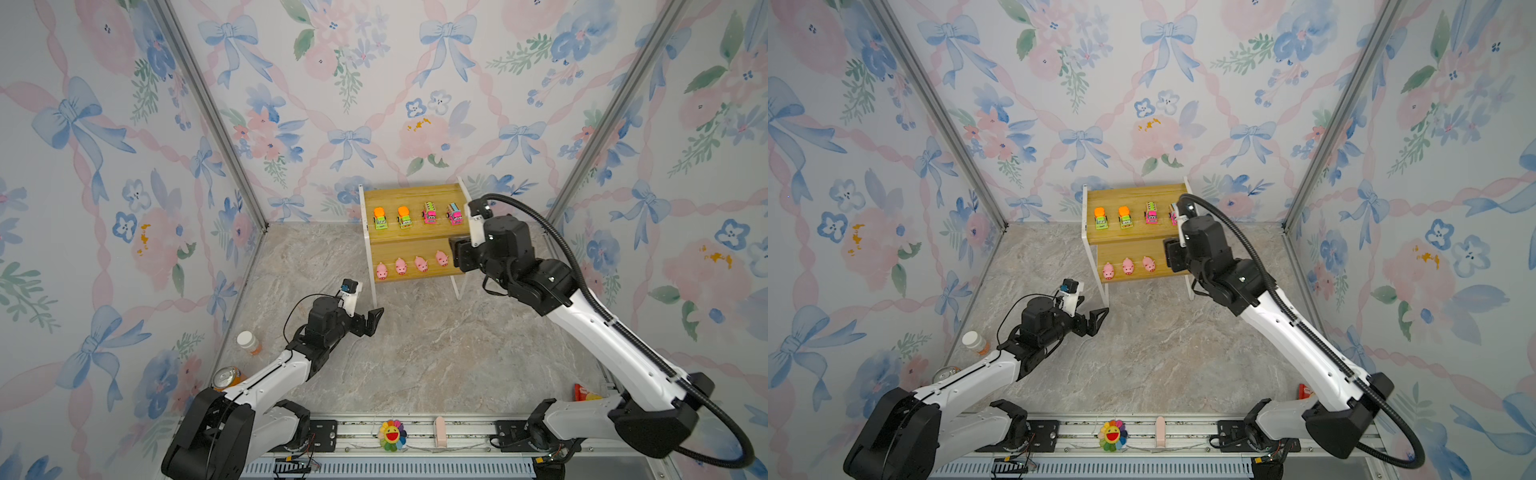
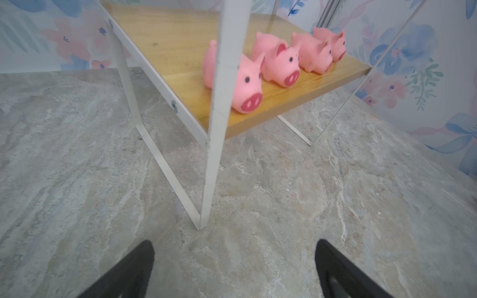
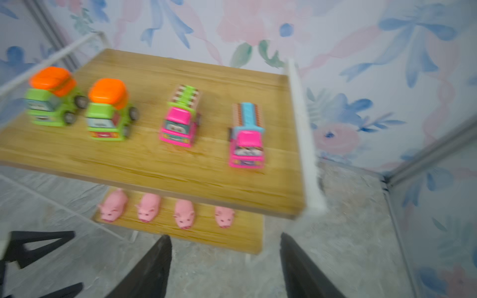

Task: Place and organize the plastic toys onto the shelf

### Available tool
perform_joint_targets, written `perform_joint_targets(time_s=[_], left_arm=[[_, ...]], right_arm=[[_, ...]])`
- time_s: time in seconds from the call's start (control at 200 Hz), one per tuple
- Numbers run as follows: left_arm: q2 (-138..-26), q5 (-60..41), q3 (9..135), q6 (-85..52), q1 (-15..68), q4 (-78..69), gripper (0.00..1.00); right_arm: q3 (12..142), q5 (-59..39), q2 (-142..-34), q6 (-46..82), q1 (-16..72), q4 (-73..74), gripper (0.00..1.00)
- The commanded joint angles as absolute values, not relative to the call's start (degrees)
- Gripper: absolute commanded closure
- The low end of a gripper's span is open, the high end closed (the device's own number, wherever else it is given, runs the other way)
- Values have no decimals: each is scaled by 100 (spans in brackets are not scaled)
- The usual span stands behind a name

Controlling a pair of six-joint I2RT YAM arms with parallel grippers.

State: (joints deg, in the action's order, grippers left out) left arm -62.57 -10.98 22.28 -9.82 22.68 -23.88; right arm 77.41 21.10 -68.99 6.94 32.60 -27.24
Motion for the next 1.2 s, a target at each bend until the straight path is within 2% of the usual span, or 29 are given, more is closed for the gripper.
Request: perform_joint_targets(time_s=[0.0, 0.1, 0.19, 0.345, 0.49, 0.705, 0.855, 1.195], left_arm=[[-5912, -343, 2175, -620, 2155, -2424, 2], [-5729, 193, 2127, -307, 1934, -2615, 2], [-5746, 346, 2105, -160, 1447, -2797, 2], [-6015, 358, 1822, -250, 529, -3622, 2], [-6751, 409, 1738, -226, 66, -4375, 2], [-7938, 251, 1849, -429, -88, -5162, 2], [-8503, 393, 1909, -468, -88, -5485, 2], [-8698, 342, 1921, -299, 26, -5655, 2]], right_arm=[[5977, 1454, -5868, 918, 2151, -1057, 30], [4944, 963, -5331, 1015, 1272, -590, 29], [4425, 749, -5318, 794, 987, -337, 27], [4016, 643, -5985, 237, 932, 205, 25], [3678, 501, -6761, 136, 831, 1260, 25], [3202, 417, -7644, 88, 759, 2854, 24], [3144, 305, -7783, 2, 729, 3378, 23], [3358, -224, -7822, -205, 542, 2850, 23]])
